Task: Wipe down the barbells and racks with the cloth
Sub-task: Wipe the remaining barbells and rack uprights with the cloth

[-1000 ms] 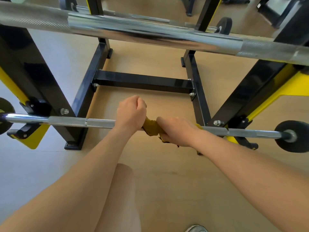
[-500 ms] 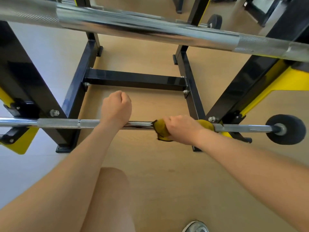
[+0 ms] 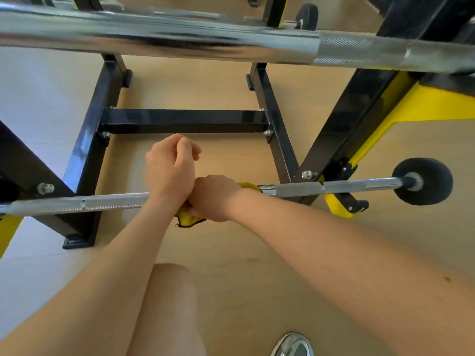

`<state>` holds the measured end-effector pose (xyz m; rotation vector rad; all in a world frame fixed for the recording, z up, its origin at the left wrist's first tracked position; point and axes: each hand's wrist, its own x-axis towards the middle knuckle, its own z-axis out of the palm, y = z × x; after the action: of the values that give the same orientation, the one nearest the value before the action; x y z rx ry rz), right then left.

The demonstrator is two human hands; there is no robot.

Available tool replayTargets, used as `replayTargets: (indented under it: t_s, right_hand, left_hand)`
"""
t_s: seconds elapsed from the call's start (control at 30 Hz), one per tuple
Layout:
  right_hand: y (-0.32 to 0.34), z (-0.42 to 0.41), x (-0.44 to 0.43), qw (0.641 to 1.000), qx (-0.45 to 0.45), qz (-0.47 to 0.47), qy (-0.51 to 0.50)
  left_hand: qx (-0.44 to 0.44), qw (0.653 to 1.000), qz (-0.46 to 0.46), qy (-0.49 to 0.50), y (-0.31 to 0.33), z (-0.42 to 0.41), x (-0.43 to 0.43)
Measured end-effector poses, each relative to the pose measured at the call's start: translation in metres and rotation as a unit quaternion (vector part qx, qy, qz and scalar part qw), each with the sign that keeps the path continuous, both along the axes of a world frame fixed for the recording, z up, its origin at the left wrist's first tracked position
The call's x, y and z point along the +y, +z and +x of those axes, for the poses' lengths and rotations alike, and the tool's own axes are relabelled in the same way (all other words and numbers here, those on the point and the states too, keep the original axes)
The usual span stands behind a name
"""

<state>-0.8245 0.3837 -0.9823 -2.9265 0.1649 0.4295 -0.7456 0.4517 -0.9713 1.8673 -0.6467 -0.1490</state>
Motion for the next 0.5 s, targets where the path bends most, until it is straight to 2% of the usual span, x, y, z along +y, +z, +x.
replayTargets:
  t_s: [0.1,0.17,0.33,0.43,0.5]
  right_hand:
    - [0.008,-0.058,-0.048,0.999,0.025,-0.011,-0.045]
    - [0.016,-0.099,-0.077,0.994,0.027,-0.005,-0.109]
    - [0.027,-0.173,-0.110,0.974,-0.017,-0.035,-0.225]
    - [0.033,-0.191,-0.116,0.967,-0.035,-0.034,-0.249]
    - [0.044,-0.203,-0.121,0.962,-0.023,-0.051,-0.268]
  left_hand:
    - [-0.015,0.997,0.039,-0.070,-0.003,-0.025,-0.019]
    - [-0.025,0.986,0.091,-0.134,-0.005,-0.046,-0.035]
    - [-0.072,0.940,0.191,-0.275,-0.010,-0.104,-0.072]
    - [-0.096,0.920,0.224,-0.308,-0.013,-0.133,-0.088]
    - [-0.145,0.896,0.266,-0.326,-0.016,-0.148,-0.097]
